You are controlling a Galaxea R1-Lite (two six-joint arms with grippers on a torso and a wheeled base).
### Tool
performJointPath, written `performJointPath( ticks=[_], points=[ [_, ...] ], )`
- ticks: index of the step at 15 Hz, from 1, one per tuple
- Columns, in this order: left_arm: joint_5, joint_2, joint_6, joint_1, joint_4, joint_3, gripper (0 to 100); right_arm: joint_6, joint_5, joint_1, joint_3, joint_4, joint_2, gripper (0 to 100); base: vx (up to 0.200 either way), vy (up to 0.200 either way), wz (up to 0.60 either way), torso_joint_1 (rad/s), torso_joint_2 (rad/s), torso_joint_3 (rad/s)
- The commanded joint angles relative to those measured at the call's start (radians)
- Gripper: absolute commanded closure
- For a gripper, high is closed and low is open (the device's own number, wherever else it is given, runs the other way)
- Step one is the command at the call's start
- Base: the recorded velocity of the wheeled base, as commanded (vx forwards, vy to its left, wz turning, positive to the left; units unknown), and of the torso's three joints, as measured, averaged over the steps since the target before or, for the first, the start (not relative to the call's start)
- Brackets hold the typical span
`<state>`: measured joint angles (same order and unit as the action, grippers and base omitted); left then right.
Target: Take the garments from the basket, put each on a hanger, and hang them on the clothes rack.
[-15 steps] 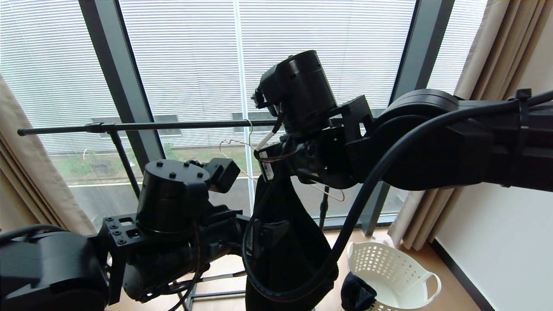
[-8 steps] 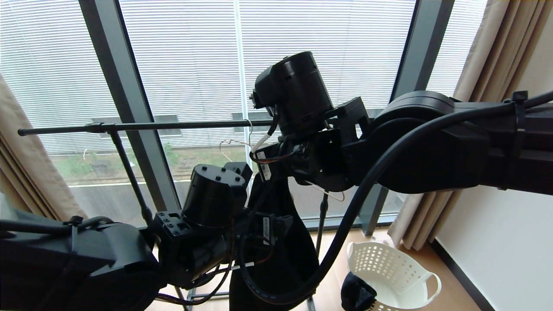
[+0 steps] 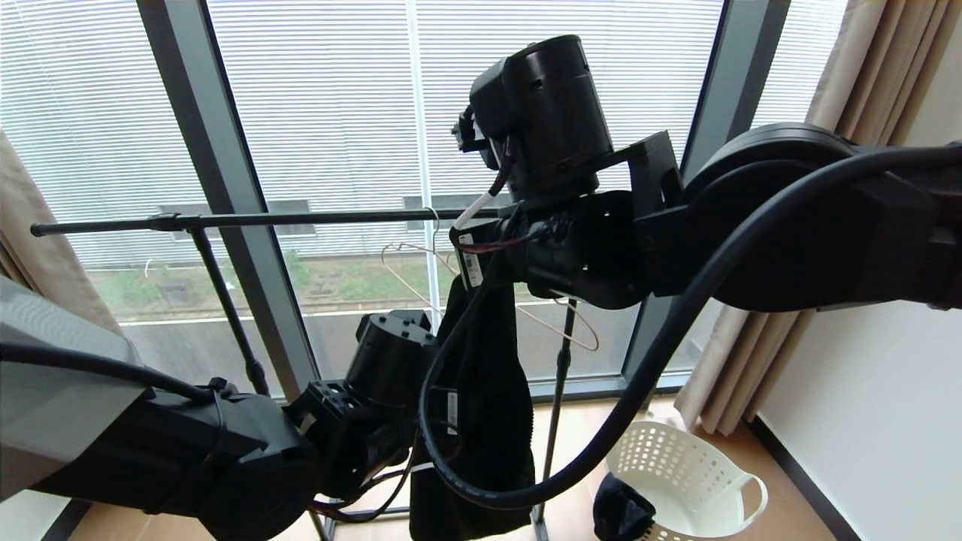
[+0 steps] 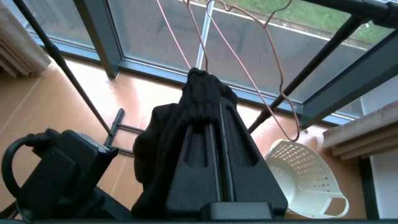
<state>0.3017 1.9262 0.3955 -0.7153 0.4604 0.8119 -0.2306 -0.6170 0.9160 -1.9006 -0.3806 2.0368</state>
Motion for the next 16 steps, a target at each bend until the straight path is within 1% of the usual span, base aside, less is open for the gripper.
performJointPath(
  ticks=[1,3,6,10,11,12,14,15,16],
  points=[
    [0.008,0.02,-0.001,-0.024,0.001,-0.03,0,-0.003,-0.003,-0.02,-0.001,0.002,-0.009,100,0.0,0.0,0.0,0.0,0.0,0.0],
    [0.008,0.005,-0.001,-0.058,0.001,-0.071,0,-0.021,-0.004,-0.04,-0.009,0.003,-0.006,100,0.0,0.0,0.0,0.0,0.0,0.0],
    [0.008,-0.012,-0.001,-0.099,0.001,-0.132,0,-0.027,-0.012,-0.063,-0.025,0.002,-0.003,100,0.0,0.0,0.0,0.0,0.0,0.0],
    [0.01,-0.072,-0.003,-0.136,0.0,-0.168,0,-0.027,-0.021,-0.085,-0.029,0.002,-0.003,100,0.0,0.0,0.0,0.0,0.0,0.0],
    [0.01,-0.107,-0.003,-0.138,0.0,-0.178,100,-0.03,-0.024,-0.092,-0.026,0.0,-0.004,100,0.0,0.0,0.0,0.0,0.0,0.0],
    [0.01,-0.157,-0.004,-0.136,-0.002,-0.197,100,-0.033,-0.035,-0.106,-0.015,-0.006,-0.015,100,0.0,0.0,0.0,0.0,0.0,0.0],
    [0.008,-0.248,-0.011,-0.107,-0.005,-0.215,100,-0.029,-0.043,-0.135,0.045,-0.007,-0.069,100,0.0,0.0,0.0,0.0,0.0,0.0],
    [-0.001,-0.319,-0.066,-0.032,-0.008,-0.212,100,-0.024,-0.043,-0.152,0.112,-0.009,-0.129,100,0.0,0.0,0.0,0.0,0.0,0.0],
    [-0.006,-0.335,-0.107,0.01,-0.008,-0.208,100,-0.024,-0.043,-0.158,0.146,-0.009,-0.162,100,0.0,0.0,0.0,0.0,0.0,0.0]
  ],
)
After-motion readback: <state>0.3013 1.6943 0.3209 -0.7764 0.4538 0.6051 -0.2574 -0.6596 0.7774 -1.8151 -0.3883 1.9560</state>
